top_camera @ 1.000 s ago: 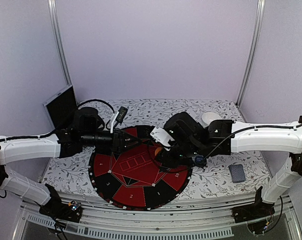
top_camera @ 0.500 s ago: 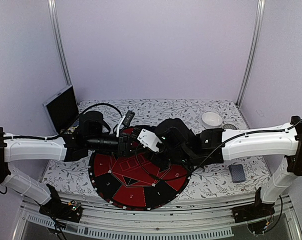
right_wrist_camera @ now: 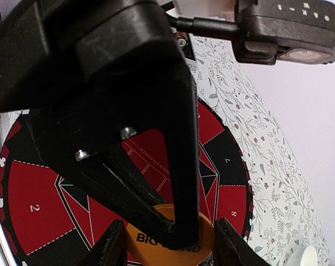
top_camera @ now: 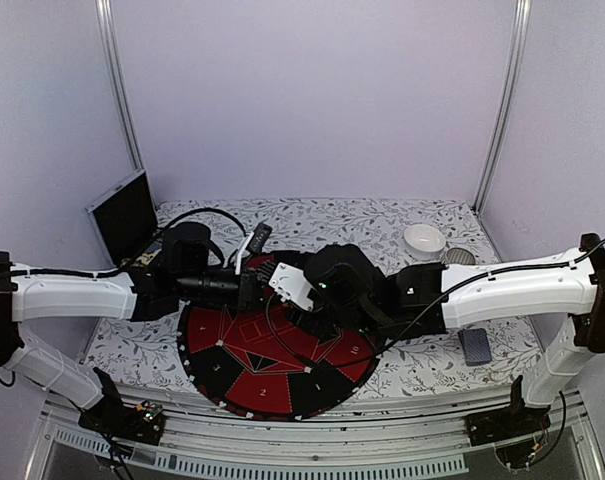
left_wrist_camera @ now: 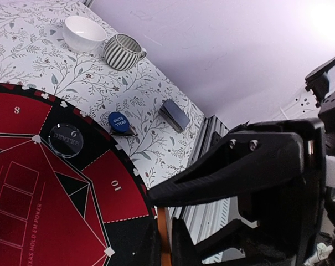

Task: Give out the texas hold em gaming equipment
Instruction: Pass from the right arm to the left, then pick up the small blind button from the center of the board.

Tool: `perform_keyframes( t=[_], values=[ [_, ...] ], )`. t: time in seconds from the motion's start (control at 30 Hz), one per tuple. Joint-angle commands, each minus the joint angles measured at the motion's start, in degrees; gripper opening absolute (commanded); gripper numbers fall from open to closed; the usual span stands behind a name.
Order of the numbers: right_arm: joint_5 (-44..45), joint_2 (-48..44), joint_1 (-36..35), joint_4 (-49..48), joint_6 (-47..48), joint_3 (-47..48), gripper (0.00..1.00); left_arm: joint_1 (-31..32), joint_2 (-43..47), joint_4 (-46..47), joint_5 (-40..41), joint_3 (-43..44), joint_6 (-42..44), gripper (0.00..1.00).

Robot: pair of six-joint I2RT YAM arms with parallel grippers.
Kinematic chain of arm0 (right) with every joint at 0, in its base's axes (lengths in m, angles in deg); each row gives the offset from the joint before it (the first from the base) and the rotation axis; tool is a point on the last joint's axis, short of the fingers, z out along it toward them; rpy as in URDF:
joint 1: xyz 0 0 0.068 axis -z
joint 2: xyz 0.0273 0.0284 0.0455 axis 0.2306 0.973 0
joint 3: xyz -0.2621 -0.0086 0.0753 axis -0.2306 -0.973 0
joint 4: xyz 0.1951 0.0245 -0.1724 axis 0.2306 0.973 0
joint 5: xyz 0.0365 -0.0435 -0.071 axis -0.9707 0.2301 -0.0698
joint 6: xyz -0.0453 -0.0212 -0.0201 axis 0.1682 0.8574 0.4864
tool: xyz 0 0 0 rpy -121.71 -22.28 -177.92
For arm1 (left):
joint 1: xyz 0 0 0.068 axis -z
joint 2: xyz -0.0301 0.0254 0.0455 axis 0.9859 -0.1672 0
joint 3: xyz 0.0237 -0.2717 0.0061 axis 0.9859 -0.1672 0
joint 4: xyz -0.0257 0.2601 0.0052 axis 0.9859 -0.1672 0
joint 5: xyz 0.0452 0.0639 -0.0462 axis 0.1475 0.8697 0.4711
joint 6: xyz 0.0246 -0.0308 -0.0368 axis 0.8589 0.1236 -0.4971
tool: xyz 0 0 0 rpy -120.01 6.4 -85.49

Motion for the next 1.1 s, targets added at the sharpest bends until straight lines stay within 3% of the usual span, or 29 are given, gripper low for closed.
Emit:
perform_keyframes(
  t=[0.0,0.1,0.17,0.2,0.37,0.53,0.77,1.07],
  values=[
    [1.7,0.4,0.6,-1.4,-0.8,1.0,0.31,0.7,-1.3,-4.7,-6.6,1.3,5.9,0.00],
    [2.3,-0.3,1.6,0.5,-2.3,0.7,0.79,-0.9,0.0,-7.1,-2.6,1.5,5.8,0.00],
    [0.3,-1.5,4.2,4.4,-5.2,0.4,0.95,-3.9,1.4,-11.7,0.3,2.7,6.4,0.00],
    [-1.8,-2.1,6.4,6.7,-6.5,0.3,0.98,-5.9,2.3,-14.8,1.6,3.4,7.1,0.00],
    [-11.6,-4.2,21.0,20.3,-18.0,-0.9,1.00,-14.9,9.4,-25.7,10.6,7.1,13.0,0.00],
    [-17.5,-0.2,34.7,30.9,-26.7,-2.8,0.97,-21.4,13.8,-31.8,18.3,10.6,17.8,0.00],
    [-20.0,5.2,37.3,32.2,-27.0,-5.7,0.80,-25.3,15.3,-31.3,23.3,9.1,22.0,0.00],
    [-22.8,9.6,37.3,32.5,-27.0,-5.5,0.70,-27.4,16.5,-28.8,22.1,5.6,23.0,0.00]
  ],
)
